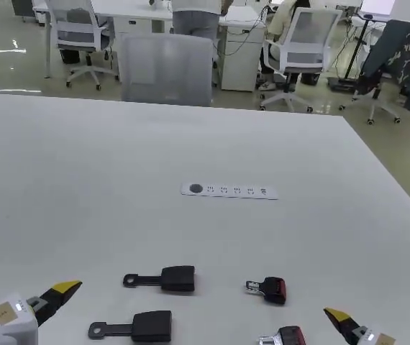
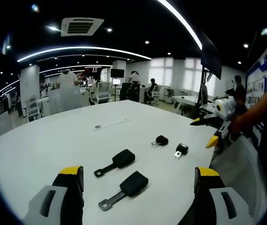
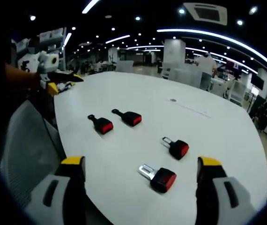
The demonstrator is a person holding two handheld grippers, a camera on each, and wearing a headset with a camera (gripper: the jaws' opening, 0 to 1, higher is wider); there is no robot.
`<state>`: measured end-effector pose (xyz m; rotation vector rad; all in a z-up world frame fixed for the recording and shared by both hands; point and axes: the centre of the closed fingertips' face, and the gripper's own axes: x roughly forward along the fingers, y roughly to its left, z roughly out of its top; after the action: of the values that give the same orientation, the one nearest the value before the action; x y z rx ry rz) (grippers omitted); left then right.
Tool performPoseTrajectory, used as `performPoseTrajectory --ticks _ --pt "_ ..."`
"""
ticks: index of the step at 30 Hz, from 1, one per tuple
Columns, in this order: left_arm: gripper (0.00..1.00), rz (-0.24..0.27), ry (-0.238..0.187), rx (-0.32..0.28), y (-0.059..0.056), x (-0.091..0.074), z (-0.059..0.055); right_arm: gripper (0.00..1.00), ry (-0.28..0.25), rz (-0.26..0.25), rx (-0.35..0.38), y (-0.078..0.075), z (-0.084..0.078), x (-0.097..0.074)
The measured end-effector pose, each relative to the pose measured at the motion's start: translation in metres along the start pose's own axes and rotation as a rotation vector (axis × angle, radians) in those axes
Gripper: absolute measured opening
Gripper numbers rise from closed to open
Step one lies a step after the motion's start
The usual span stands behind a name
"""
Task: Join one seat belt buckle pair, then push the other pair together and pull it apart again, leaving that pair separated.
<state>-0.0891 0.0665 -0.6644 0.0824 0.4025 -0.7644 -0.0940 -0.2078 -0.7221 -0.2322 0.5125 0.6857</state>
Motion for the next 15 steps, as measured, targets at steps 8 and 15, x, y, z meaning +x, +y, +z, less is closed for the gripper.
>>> performPoseTrajectory --ticks 8,15 --pt "1.0 0.002 -0.002 -0.003 0.0008 -0.0005 -0.0001 1.0 0.002 0.003 -0.001 0.0014 -0.0004 -0.0006" --pt "1.0 0.002 -0.001 -0.004 -0.0013 -0.0002 0.0011 1.0 0.008 0.004 -0.009 0.0013 -0.0011 -0.0016"
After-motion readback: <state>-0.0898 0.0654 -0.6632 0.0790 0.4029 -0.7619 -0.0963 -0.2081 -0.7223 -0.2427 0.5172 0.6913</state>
